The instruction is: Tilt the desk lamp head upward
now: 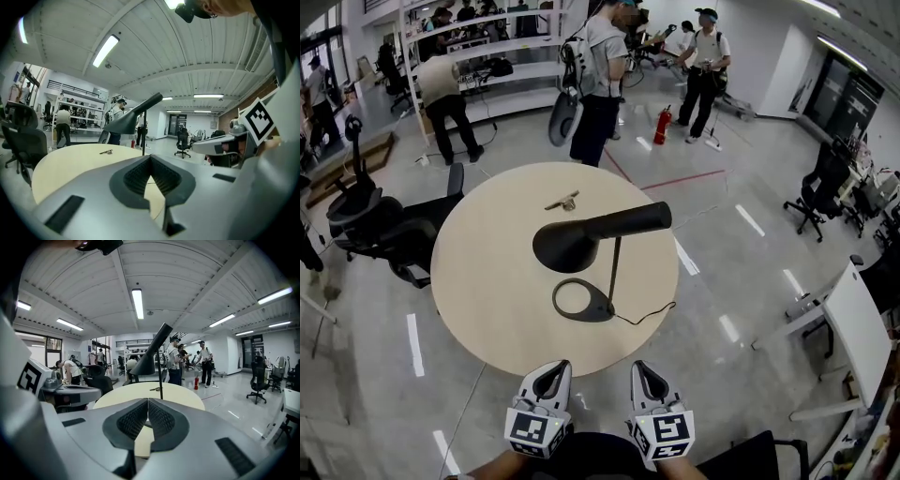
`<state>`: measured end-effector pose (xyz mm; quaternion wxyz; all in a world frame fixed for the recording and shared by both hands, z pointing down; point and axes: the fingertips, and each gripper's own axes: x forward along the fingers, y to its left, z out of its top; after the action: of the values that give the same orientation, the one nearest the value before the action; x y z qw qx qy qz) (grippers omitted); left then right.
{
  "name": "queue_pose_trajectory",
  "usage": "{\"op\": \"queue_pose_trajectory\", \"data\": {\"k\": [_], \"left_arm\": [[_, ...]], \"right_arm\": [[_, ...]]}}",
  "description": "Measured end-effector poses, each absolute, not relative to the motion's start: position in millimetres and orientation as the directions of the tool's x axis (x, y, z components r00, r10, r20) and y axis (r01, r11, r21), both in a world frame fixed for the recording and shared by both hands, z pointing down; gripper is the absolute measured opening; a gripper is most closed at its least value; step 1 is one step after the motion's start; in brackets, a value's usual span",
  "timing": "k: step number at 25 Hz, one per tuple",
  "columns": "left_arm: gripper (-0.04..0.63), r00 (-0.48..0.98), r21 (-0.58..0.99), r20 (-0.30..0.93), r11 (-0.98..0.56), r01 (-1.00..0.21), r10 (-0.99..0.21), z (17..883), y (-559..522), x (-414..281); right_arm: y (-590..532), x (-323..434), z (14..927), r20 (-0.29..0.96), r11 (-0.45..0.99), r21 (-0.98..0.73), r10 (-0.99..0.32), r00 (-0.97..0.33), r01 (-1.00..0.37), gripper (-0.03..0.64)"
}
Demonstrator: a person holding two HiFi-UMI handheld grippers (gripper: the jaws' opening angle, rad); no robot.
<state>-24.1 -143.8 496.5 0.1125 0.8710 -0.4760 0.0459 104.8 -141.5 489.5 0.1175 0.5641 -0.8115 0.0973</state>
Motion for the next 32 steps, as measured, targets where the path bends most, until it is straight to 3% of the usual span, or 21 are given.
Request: {"op": "queue_pose_trajectory", "data": {"k": [8,22,32], "left_arm": [[0.046,0.602,0.161,0.182,-0.581,-0.798,-0.777,490.2,-221.3,-52.7],[0.046,0.677,0.233,0.123,-0.642,-0.730,-0.725,478.0,-290.8,-90.6],[0.059,0.613,0.369,-0.001,-0.570,-0.734,-0.790,449.9,-342.2,-107.3]], "right_arm": [[-212.2,66.2,484.5,0.327,0.301,-0.007,-0.900,-0.286,-0.954,0.016],[-268.3,27.8,456.6,0.266,0.278,0.036,-0.928,-0.259,-0.960,0.015],[-299.2,35.6,279.4,-0.132,0.417,0.172,-0.888,-0.440,-0.893,0.015]]}}
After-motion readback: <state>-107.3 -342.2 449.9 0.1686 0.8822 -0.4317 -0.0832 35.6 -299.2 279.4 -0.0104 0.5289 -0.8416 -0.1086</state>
